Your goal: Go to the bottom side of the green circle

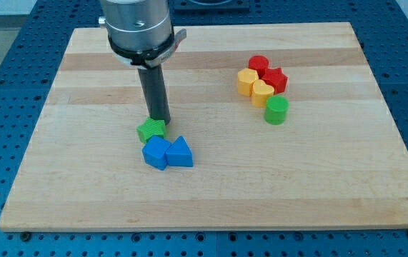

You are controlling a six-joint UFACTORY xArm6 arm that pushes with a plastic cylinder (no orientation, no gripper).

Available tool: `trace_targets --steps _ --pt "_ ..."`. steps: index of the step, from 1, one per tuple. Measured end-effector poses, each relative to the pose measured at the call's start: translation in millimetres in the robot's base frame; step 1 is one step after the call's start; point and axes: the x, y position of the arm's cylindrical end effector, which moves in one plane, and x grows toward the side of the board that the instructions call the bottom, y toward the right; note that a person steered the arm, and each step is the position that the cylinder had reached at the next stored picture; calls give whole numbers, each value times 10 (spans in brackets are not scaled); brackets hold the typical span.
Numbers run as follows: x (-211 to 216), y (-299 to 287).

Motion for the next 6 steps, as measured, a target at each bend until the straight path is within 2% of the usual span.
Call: trace_targets --steps 2,3,5,6 --pt "9 90" --pt "6 408" --pt "428 1104" --pt "428 1644"
